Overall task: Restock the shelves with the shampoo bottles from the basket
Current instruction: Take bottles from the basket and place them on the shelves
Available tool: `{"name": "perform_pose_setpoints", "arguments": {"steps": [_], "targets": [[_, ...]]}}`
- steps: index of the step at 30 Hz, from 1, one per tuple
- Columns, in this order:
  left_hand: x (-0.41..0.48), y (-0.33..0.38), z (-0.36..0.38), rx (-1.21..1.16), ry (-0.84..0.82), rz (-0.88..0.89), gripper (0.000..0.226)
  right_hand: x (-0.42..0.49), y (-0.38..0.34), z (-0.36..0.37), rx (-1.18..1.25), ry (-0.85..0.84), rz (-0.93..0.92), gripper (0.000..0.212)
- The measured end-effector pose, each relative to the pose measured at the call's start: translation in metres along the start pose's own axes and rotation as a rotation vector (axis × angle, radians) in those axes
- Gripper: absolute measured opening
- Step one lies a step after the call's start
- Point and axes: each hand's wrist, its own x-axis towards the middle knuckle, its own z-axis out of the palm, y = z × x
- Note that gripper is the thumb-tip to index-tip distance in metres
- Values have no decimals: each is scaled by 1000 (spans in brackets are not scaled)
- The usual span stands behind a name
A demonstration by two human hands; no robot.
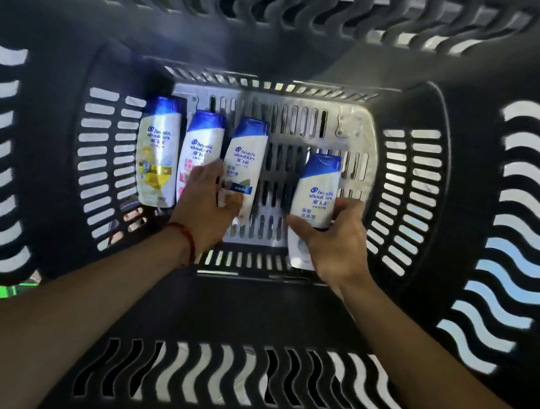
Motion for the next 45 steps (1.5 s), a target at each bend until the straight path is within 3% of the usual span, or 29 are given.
{"name": "perform_pose_setpoints", "arguments": {"steps": [3,8,11,17,28,36,39,43,45], "targets": [[9,1,1,-17,-2,-15,45,0,7,-6,-25,40,-18,60],[-1,2,20,-23,23,14,74,7,3,-7,15,61,13,61],[-6,5,34,-48,14,3,80,9,1,-8,49,61,28,62],[9,4,42,-149,111,-118,69,11,4,-10,46,53,90,64],[2,-12,47,-172,117,-228,45,6,4,-8,-3,-50,134,60],[-66,24,-6,-340,-84,-226,24,-61,-36,-28,15,-51,124,62],[-111,50,-40,-394,-133,-215,31,-107,-67,-47,45,-87,128,64],[-181,95,-95,-422,-214,-177,24,-183,-120,-76,120,-130,97,46],[-217,119,-123,-406,-230,-156,24,-224,-147,-90,163,-128,91,47]]}}
